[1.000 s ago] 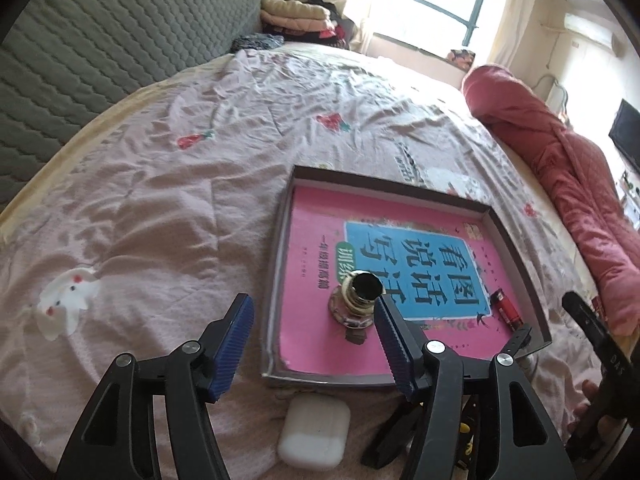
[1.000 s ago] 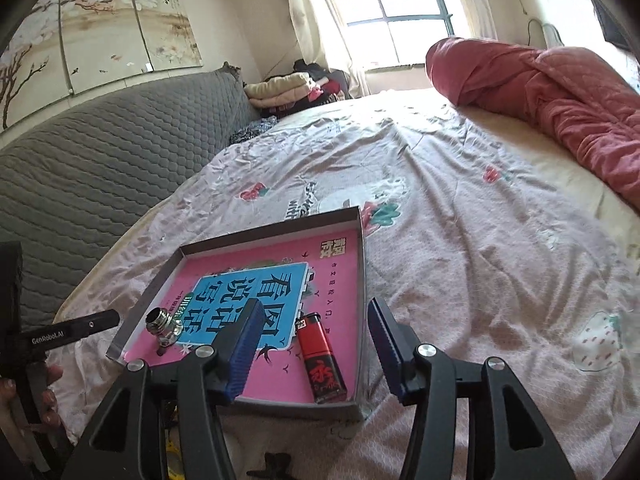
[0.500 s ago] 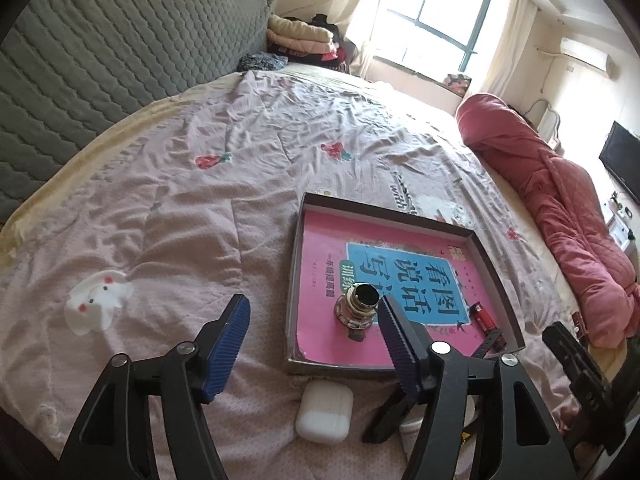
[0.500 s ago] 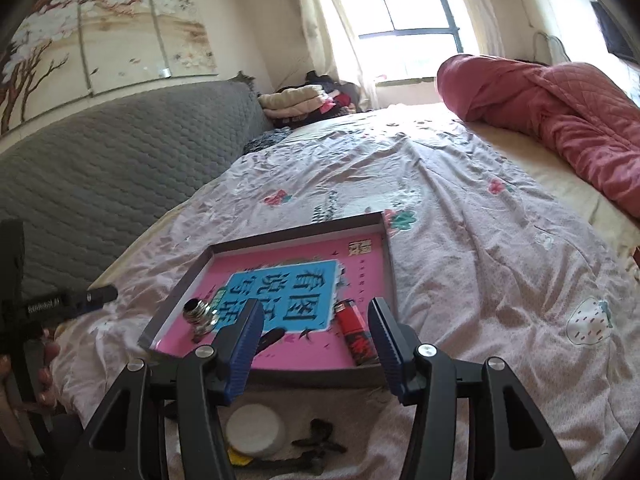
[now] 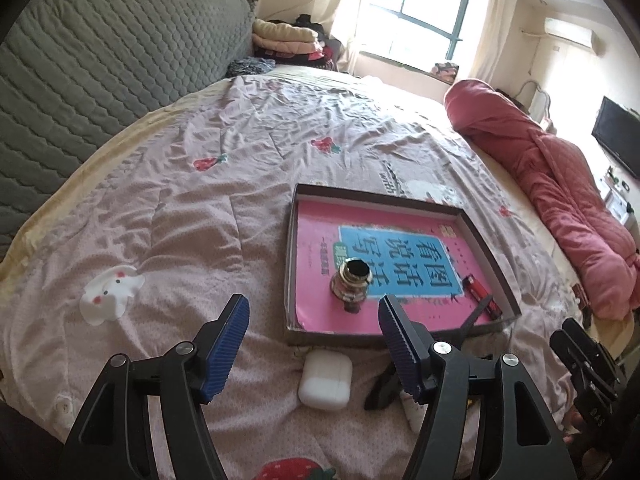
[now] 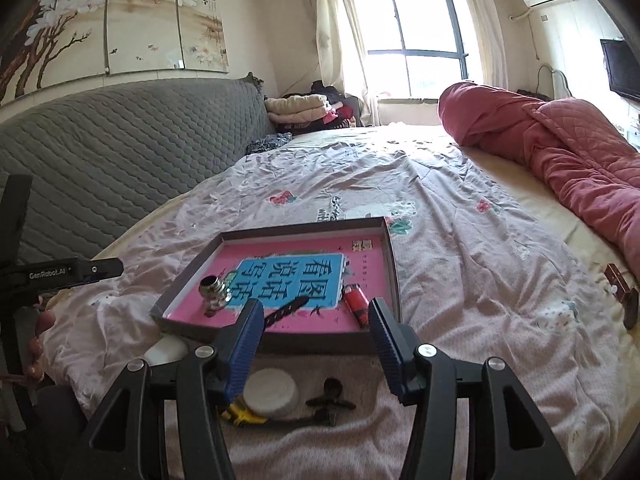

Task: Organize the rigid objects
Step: 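Lift both open grippers out of the tray and back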

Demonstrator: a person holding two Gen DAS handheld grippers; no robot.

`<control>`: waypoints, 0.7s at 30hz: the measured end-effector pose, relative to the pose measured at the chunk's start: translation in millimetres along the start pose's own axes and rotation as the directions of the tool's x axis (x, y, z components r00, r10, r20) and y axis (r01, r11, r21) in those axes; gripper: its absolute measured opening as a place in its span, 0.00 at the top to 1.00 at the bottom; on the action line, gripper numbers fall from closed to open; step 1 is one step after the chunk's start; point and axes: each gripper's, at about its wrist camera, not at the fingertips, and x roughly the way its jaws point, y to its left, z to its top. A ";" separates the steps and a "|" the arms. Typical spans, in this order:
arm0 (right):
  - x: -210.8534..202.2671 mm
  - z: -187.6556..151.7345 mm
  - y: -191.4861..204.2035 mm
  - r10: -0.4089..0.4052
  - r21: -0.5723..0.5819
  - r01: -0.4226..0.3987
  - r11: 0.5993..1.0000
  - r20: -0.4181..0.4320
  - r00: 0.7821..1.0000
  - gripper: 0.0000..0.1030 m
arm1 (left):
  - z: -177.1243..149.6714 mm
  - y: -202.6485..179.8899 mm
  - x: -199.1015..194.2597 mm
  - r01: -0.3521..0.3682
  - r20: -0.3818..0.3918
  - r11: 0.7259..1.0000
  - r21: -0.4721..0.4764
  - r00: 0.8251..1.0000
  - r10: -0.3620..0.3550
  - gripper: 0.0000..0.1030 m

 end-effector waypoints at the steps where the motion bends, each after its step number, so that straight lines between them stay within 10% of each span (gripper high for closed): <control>1: -1.2 -2.1 1.5 -0.004 -0.003 0.004 1.000 -0.008 1.000 0.48 | -1.5 -0.6 -1.1 0.004 -0.002 1.000 0.003 1.000 -0.004 0.33; 21: -13.1 -40.9 60.1 0.035 -0.145 -0.056 0.988 -0.147 0.989 0.48 | -32.9 -8.5 -3.6 -0.004 -0.068 0.998 0.060 0.998 0.008 0.33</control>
